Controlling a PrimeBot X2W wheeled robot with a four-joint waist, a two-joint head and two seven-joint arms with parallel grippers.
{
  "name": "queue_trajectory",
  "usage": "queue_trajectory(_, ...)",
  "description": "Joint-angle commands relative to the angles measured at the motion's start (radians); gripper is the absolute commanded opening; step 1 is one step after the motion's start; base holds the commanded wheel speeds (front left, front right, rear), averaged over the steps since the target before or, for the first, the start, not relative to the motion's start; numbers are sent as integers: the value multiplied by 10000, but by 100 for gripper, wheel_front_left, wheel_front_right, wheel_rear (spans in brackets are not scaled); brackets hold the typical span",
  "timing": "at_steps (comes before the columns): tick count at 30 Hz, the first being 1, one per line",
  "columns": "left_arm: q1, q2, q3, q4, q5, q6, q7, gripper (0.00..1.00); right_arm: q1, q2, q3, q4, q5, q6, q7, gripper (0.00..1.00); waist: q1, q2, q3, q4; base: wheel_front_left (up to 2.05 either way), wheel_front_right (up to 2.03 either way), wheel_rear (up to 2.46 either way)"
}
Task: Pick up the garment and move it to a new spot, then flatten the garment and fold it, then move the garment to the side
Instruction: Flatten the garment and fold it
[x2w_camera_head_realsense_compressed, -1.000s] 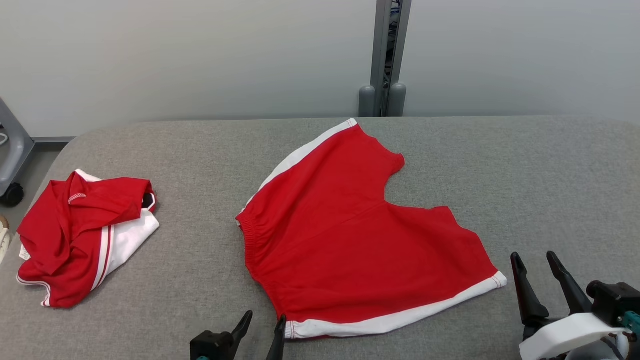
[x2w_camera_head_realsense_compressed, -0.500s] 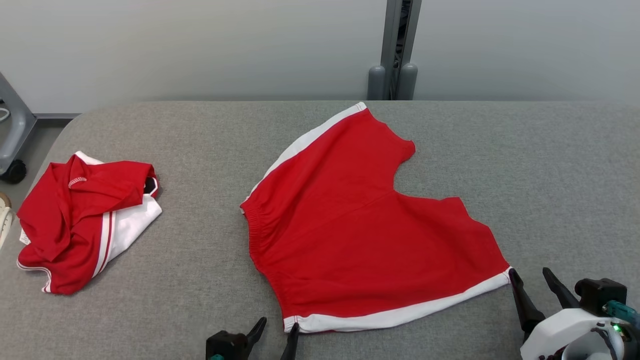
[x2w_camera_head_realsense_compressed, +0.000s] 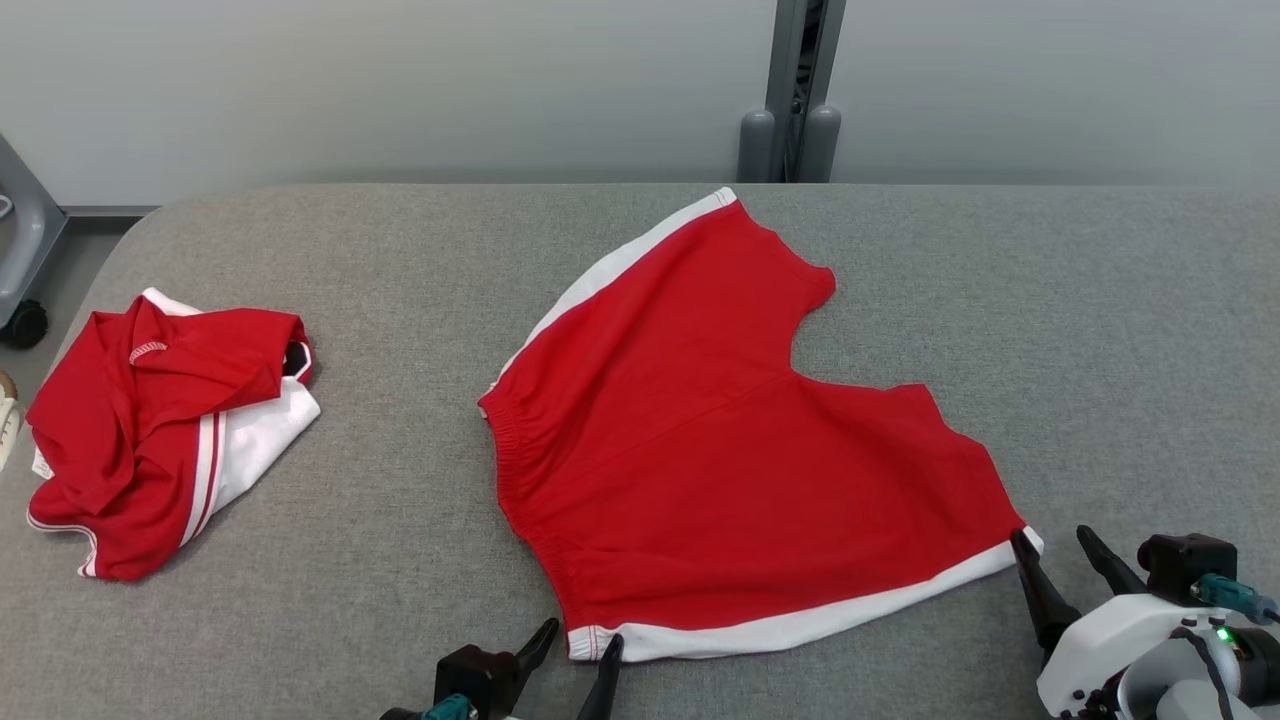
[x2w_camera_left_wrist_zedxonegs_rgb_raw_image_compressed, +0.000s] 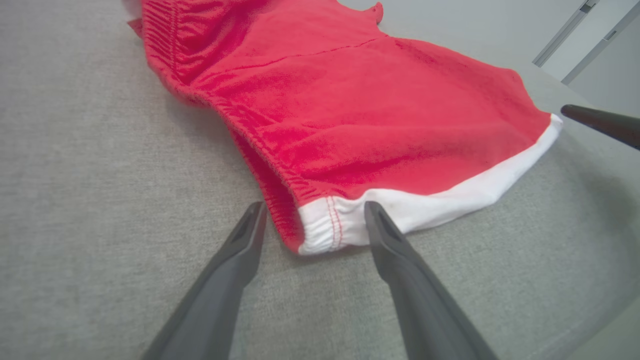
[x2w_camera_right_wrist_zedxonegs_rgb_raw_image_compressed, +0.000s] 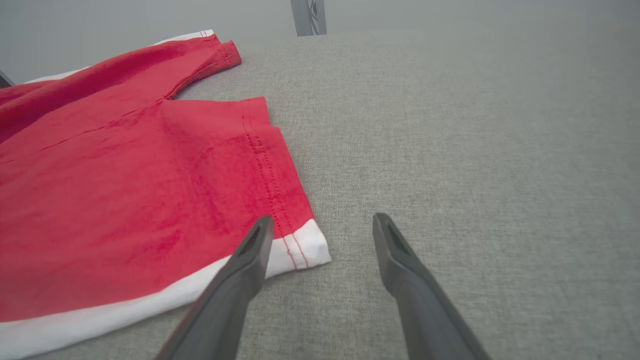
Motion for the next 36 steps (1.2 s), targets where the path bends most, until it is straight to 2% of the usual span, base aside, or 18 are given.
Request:
queue_trajectory(1,-79,45,0,-91,101,-16,-8,100,-126,-103,122,97,121,2,-44,100,0,0,0,-2,0,0,0)
queue_trajectory(24,368,44,10,-363,480,-144,-8,100,-332,-334,1271,788,1136,2,-44,100,0,0,-291,179,0,0,0)
queue_trajectory(36,218,46,-40,-421,499,-195,-8,100,-733,-447,1666,985,1409,2,-44,100,0,0,-97,247,0,0,0)
